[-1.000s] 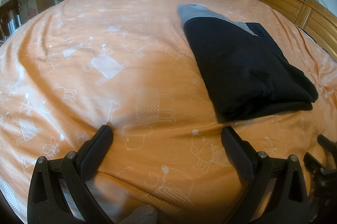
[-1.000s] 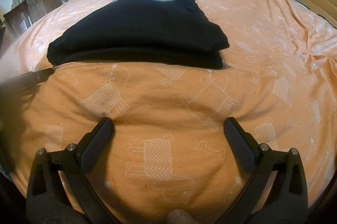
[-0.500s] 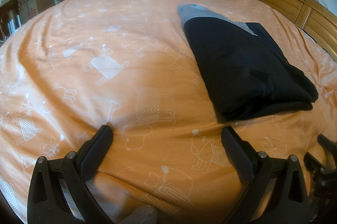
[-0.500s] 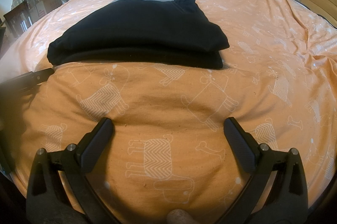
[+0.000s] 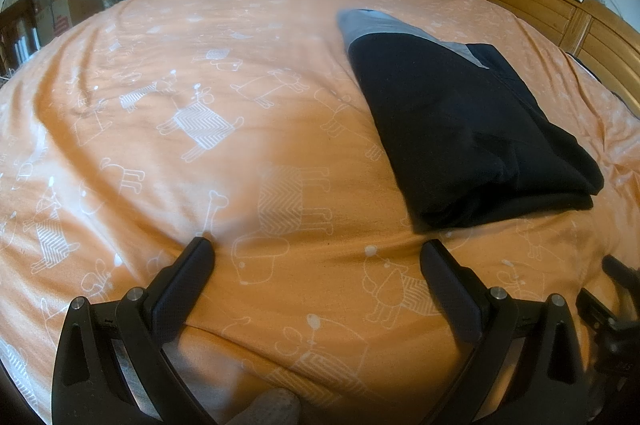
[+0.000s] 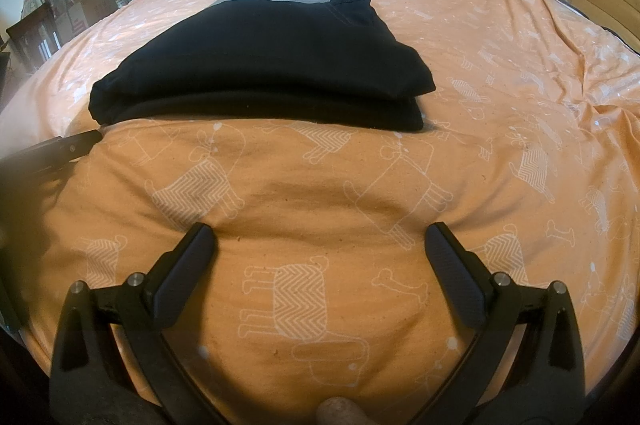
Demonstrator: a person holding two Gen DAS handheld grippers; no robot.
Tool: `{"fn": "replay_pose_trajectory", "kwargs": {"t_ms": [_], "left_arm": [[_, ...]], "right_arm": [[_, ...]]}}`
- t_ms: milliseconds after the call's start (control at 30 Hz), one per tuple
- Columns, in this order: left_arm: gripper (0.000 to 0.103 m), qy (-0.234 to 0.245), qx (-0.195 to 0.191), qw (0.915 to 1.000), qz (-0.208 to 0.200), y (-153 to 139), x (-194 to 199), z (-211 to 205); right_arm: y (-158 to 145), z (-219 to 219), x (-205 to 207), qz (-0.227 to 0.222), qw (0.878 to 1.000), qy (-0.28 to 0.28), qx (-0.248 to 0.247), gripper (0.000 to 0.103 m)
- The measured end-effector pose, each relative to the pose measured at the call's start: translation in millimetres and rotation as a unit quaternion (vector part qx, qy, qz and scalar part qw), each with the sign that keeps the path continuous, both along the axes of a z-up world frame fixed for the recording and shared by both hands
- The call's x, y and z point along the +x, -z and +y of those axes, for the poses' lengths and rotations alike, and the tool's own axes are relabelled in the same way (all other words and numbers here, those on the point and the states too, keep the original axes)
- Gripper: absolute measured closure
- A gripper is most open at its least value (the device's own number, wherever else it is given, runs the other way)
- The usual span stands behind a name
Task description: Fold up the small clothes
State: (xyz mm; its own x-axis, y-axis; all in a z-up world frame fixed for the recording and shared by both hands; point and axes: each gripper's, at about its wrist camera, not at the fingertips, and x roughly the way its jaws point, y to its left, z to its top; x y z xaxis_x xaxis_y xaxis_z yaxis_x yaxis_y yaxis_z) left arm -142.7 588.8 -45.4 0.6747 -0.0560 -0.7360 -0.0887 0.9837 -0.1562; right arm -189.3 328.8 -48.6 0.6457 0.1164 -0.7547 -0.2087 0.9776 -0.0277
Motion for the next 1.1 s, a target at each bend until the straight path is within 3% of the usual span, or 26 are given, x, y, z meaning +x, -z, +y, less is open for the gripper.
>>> {"fn": "replay_pose_trajectory", "kwargs": {"t_ms": [1100], "left_arm": [[0.0, -0.001, 0.0, 1.0, -0.001, 0.3, -0.5, -0.6]], "right_arm": [[0.8, 0.9, -2.0, -0.001, 1.0, 0.001, 0.0, 0.0]]}}
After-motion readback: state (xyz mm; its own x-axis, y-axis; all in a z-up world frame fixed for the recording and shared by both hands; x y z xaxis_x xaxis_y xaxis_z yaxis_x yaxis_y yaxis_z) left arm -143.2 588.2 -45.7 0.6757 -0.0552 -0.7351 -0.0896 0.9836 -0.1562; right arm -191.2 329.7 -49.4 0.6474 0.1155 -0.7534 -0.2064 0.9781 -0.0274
